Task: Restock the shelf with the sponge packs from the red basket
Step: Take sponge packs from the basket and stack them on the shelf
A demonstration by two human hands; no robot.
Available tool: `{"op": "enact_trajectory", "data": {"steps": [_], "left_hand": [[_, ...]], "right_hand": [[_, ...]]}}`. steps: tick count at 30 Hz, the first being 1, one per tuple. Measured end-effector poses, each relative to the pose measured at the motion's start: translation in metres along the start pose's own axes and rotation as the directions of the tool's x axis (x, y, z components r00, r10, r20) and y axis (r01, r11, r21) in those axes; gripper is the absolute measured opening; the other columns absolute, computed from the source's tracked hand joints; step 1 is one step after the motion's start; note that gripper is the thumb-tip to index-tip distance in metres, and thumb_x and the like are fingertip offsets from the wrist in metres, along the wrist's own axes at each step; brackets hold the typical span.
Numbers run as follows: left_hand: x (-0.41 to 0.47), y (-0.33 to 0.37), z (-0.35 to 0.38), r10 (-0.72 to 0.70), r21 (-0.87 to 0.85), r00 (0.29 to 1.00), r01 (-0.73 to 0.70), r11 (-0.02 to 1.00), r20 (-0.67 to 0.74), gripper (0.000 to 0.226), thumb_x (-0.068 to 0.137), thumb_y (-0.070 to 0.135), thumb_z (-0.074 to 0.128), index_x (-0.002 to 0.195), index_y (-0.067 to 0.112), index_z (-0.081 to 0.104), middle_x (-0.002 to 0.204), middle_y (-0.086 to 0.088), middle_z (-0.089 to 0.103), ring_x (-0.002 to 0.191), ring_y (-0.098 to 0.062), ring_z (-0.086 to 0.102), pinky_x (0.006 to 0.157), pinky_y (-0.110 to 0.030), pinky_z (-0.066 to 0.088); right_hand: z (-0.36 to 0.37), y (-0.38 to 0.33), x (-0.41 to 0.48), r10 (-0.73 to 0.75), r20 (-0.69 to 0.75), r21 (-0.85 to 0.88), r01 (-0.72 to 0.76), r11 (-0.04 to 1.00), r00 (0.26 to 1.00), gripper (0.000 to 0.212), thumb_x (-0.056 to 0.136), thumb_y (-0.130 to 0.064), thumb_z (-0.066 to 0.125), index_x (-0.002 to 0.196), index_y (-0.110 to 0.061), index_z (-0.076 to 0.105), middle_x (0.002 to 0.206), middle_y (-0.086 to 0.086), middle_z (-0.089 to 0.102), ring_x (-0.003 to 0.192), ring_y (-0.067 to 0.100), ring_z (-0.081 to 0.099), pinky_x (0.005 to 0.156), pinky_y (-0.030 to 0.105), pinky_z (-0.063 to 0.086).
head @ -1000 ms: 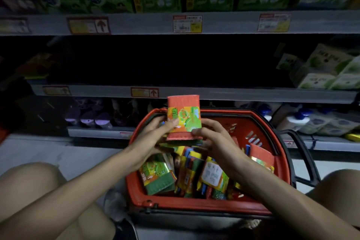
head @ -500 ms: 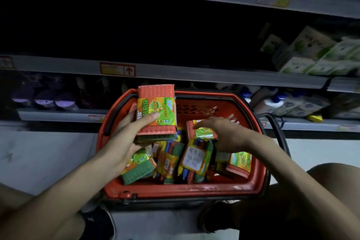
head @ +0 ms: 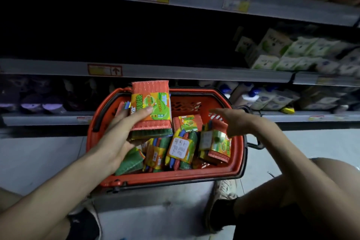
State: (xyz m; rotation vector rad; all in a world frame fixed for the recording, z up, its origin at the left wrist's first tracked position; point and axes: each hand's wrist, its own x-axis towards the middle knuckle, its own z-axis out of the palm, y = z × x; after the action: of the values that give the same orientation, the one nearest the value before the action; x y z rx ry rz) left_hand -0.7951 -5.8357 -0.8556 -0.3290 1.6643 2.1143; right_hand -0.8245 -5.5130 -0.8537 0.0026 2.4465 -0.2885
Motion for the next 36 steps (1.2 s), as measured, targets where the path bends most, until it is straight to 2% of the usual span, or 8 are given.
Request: {"op": "enact_trajectory", "data": {"steps": [3,9,11,14,17,22,31,36], "left_hand": [[0.002,-0.007,0.001,0.023,0.040,1.000,-0.024,0.999,0.006,0.055,0.074,0.046,0.081,0.126,0.033,0.068,0.116,0.004,0.078,0.111,-0.019,0.073,0.106,-0.049,0.051],[0.025,-0.007,0.005,-0.021,0.003,0.997,0.021,1.000,-0.070,0.055,0.068,0.044,0.084,0.119,0.032,0.068,0.109,0.003,0.080,0.106,-0.020,0.075,0.106,-0.050,0.051],[0.032,-0.007,0.009,-0.023,0.022,0.998,0.025,0.999,-0.065,0.070,0.067,0.046,0.085,0.130,0.026,0.064,0.111,0.001,0.079,0.105,-0.020,0.076,0.105,-0.048,0.052],[0.040,-0.008,0.015,-0.027,0.012,0.998,0.028,1.000,-0.062,0.047,0.072,0.041,0.083,0.114,0.029,0.064,0.104,0.001,0.081,0.105,-0.020,0.075,0.102,-0.046,0.054],[0.046,-0.009,0.017,-0.025,0.025,0.998,0.026,0.999,-0.059,0.046,0.073,0.040,0.082,0.115,0.027,0.067,0.106,0.000,0.080,0.106,-0.020,0.075,0.103,-0.047,0.053],[0.046,-0.009,0.010,-0.011,-0.033,0.996,0.008,0.999,-0.094,0.092,0.062,0.047,0.093,0.143,0.026,0.053,0.128,-0.003,0.073,0.113,-0.022,0.072,0.100,-0.054,0.055],[0.038,-0.002,0.002,0.093,-0.100,0.989,-0.104,0.989,-0.114,0.053,0.080,0.039,0.075,0.129,0.022,0.066,0.116,-0.006,0.078,0.106,-0.021,0.075,0.092,-0.044,0.056],[0.035,0.007,-0.007,0.176,-0.131,0.966,-0.202,0.970,-0.189,0.050,0.081,0.037,0.076,0.128,0.022,0.066,0.112,-0.003,0.079,0.102,-0.022,0.076,0.089,-0.043,0.057]], "right_hand": [[0.020,0.008,0.009,0.032,0.022,0.009,-0.032,0.999,0.999,0.115,0.072,-0.011,0.091,0.163,-0.023,0.020,0.153,0.008,0.049,0.141,0.029,0.046,0.113,0.040,0.045],[0.019,0.007,0.013,-0.039,-0.025,-0.128,0.036,0.991,0.999,0.086,0.057,-0.047,0.097,0.131,-0.022,0.060,0.126,0.002,0.061,0.122,0.025,0.051,0.103,0.038,0.046],[0.016,0.006,0.011,-0.042,-0.053,-0.126,0.035,0.991,0.998,0.092,0.056,-0.049,0.097,0.135,-0.028,0.055,0.130,0.005,0.047,0.125,0.025,0.042,0.106,0.040,0.044],[0.015,0.008,0.008,-0.112,-0.001,0.133,0.111,0.985,0.994,0.086,0.057,-0.028,0.100,0.122,-0.039,0.045,0.127,0.008,0.048,0.113,0.026,0.057,0.097,0.045,0.056],[0.009,0.012,-0.002,-0.208,0.008,0.459,0.182,0.870,0.978,0.078,0.070,0.000,0.091,0.125,-0.031,0.045,0.113,0.017,0.069,0.091,0.033,0.076,0.077,0.046,0.064],[-0.007,0.004,-0.020,-0.172,-0.152,0.784,0.225,0.579,0.973,0.085,0.077,-0.005,0.086,0.143,-0.035,0.041,0.115,0.014,0.072,0.093,0.036,0.077,0.077,0.043,0.065],[-0.001,-0.047,-0.002,-0.074,-0.214,0.965,0.223,0.135,0.974,0.055,0.074,-0.024,0.067,0.127,-0.014,0.055,0.102,0.011,0.069,0.081,0.021,0.072,0.067,0.033,0.060],[-0.003,-0.080,0.002,-0.105,-0.291,0.915,0.309,0.260,0.951,0.064,0.078,-0.034,0.062,0.139,-0.035,0.045,0.112,0.009,0.066,0.084,0.022,0.072,0.069,0.033,0.059]]}}
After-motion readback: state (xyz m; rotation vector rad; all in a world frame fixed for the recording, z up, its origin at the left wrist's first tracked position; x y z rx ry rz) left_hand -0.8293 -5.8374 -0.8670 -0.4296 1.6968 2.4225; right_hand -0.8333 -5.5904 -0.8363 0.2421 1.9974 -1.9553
